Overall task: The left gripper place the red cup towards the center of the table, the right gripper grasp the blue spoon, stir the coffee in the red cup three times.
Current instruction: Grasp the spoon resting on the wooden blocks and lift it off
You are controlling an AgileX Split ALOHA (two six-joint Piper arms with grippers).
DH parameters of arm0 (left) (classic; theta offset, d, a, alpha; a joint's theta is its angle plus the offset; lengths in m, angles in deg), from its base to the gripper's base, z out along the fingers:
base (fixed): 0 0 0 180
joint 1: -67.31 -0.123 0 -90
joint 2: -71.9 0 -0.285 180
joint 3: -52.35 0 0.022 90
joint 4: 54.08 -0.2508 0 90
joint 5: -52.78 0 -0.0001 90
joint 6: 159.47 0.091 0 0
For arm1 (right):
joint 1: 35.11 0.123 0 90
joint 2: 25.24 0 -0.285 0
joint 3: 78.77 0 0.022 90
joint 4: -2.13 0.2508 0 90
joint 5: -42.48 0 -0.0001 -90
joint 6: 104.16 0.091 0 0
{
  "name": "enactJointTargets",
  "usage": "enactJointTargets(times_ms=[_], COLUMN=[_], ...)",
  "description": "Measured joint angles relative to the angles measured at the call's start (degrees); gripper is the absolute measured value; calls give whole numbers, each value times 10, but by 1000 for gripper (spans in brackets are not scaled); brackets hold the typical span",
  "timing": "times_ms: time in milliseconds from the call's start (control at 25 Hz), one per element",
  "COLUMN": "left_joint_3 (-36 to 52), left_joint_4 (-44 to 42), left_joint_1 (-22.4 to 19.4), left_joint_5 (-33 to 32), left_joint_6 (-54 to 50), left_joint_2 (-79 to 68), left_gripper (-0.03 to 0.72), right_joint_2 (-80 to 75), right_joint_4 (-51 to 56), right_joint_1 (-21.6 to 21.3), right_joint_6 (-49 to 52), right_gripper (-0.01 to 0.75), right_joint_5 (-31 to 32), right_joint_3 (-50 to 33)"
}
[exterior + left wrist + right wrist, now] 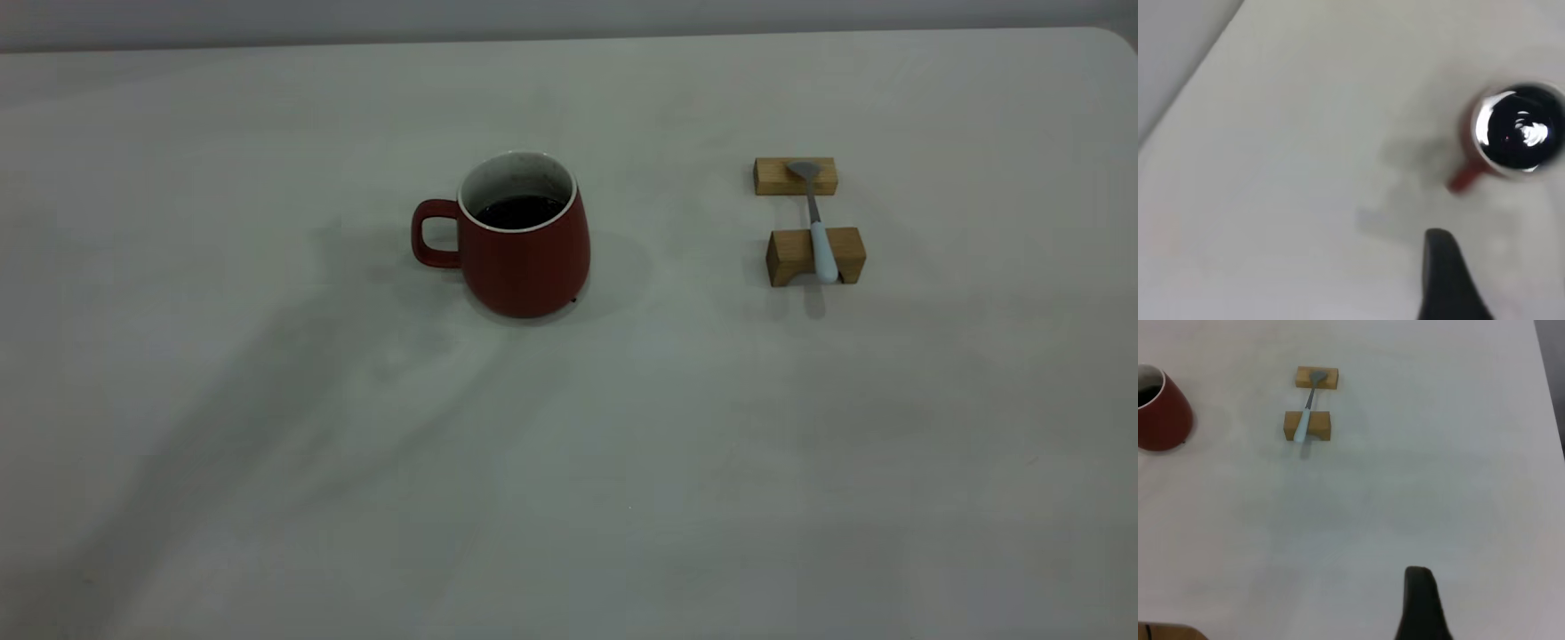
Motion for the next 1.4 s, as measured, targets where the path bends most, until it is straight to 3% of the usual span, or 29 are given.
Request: enactJointTargets(times_ms=[320, 520, 680, 760, 960, 1040, 1400], left_joint_3=[0, 21, 90, 142, 289, 351, 540], left_joint_4=[1, 4, 6, 28, 68, 69, 73], left_joint_1=[0, 0, -5, -37, -175, -210, -281], left_joint_5=[-215, -216, -216, -216, -216, -216, -193], left_joint_6=[-41, -96, -138, -143, -144, -144, -152], left_joint_2=[181, 283, 407, 481, 642, 705, 922], left_gripper=[329, 268, 243, 243, 243, 243, 243], right_joint_2=[0, 0, 0, 0, 0, 0, 0], right_joint_4=[0, 0, 0, 0, 0, 0, 0], right_joint_1=[0, 0, 0, 0, 0, 0, 0], right_joint_6=[0, 0, 0, 0, 0, 0, 0], right_gripper=[580, 580, 580, 580, 580, 580, 580], right_joint_5=[0, 0, 0, 0, 0, 0, 0], right_joint_3=[0, 0, 0, 0, 0, 0, 0])
